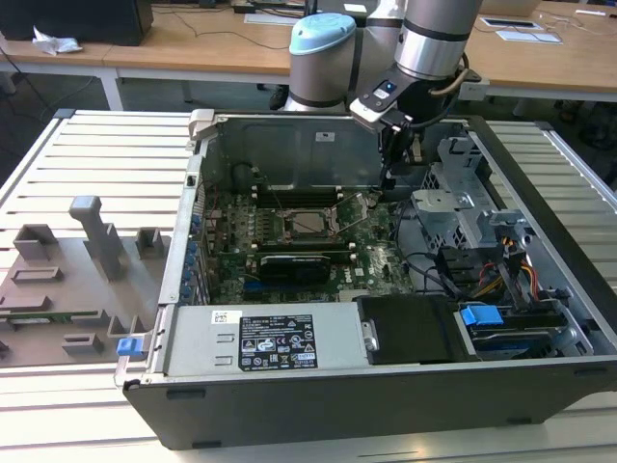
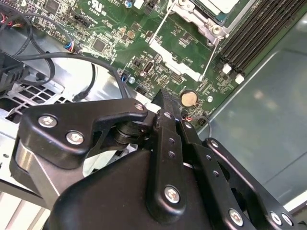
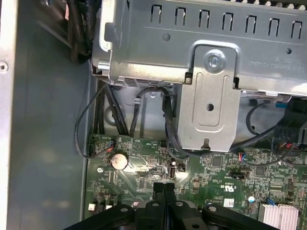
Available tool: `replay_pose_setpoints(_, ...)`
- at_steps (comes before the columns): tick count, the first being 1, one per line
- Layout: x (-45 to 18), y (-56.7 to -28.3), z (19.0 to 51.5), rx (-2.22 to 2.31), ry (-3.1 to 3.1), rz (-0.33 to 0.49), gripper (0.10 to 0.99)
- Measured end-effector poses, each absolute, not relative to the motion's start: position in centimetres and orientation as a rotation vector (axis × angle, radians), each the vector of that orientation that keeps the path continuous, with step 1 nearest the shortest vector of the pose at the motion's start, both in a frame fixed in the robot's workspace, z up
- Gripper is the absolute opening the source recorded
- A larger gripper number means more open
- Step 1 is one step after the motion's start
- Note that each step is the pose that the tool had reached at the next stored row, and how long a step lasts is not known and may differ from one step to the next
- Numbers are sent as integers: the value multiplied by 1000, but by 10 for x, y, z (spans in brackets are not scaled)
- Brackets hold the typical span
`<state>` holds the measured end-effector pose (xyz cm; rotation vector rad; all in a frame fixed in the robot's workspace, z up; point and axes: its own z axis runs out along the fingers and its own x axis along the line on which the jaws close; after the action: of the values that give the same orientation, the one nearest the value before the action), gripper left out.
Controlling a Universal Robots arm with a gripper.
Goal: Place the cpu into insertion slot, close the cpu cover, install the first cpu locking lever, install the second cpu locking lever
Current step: 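Close the cpu cover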
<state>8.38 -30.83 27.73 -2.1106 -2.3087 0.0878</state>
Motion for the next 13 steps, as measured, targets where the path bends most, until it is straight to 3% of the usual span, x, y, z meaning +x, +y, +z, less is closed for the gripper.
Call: replay_pose_setpoints(13,84,-308,264,-2111,-2309,88,106)
